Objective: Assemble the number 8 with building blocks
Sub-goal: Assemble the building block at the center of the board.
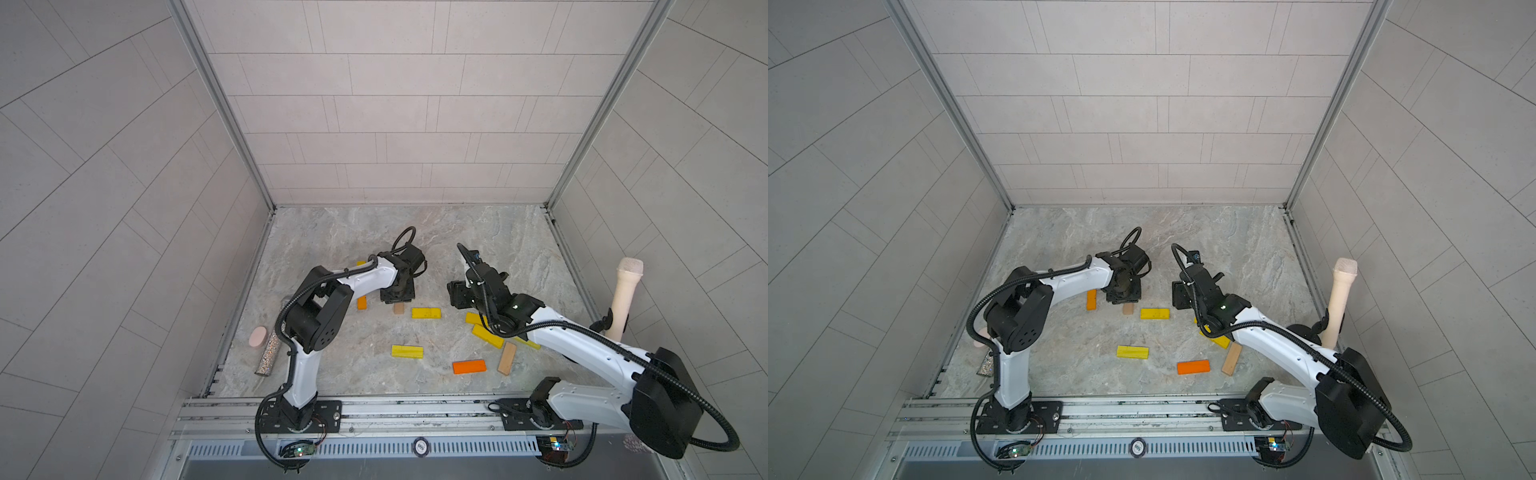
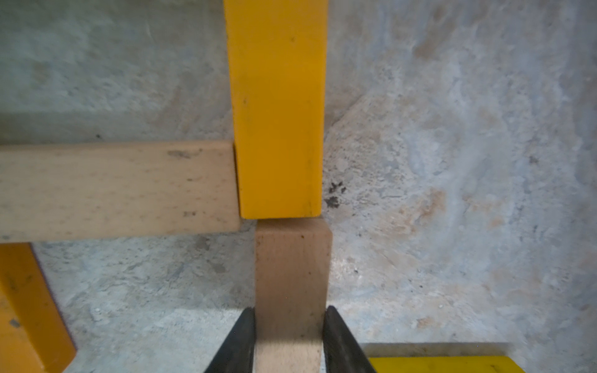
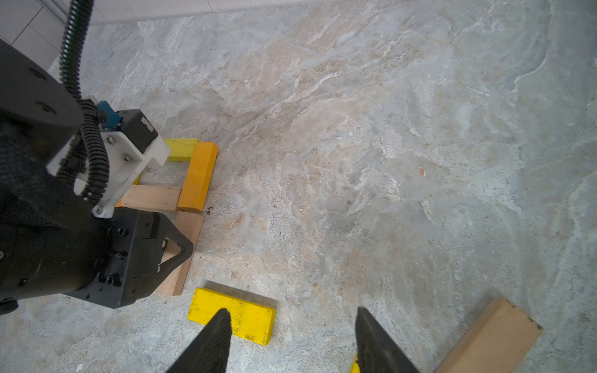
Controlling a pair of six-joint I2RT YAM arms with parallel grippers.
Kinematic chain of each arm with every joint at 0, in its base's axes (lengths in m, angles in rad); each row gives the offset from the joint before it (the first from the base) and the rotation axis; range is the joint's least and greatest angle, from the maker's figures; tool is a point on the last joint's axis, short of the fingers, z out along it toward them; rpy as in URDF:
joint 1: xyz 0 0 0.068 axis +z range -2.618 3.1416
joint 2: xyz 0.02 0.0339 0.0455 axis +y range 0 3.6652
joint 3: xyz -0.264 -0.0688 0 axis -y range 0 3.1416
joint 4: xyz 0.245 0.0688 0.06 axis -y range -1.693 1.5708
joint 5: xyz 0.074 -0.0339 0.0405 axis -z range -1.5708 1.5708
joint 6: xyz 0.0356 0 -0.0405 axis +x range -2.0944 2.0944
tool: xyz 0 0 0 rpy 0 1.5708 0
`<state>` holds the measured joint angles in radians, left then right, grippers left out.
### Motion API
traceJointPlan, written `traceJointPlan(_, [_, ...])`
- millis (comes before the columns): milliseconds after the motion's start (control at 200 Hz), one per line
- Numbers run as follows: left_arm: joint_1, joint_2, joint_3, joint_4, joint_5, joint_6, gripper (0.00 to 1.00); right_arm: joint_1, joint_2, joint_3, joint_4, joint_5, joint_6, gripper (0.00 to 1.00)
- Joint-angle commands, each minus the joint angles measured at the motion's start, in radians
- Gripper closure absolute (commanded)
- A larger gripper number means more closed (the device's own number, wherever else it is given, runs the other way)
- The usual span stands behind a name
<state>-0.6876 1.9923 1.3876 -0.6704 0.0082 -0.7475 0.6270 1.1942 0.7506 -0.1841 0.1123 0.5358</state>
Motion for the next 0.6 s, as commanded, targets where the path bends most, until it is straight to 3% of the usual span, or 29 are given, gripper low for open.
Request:
traceJointPlan(0, [-0.003, 0.025, 0.023, -0.025, -0.031, -0.012, 0.62, -0.004, 0.001, -0.011, 0.003, 0.003, 0.015, 0.37])
traceJointPlan(595, [0.002, 0.043, 0.047, -0.042, -0.044, -0.019, 0.65, -0.009, -0.004, -0.017, 0.003, 0.003, 0.013, 0.37])
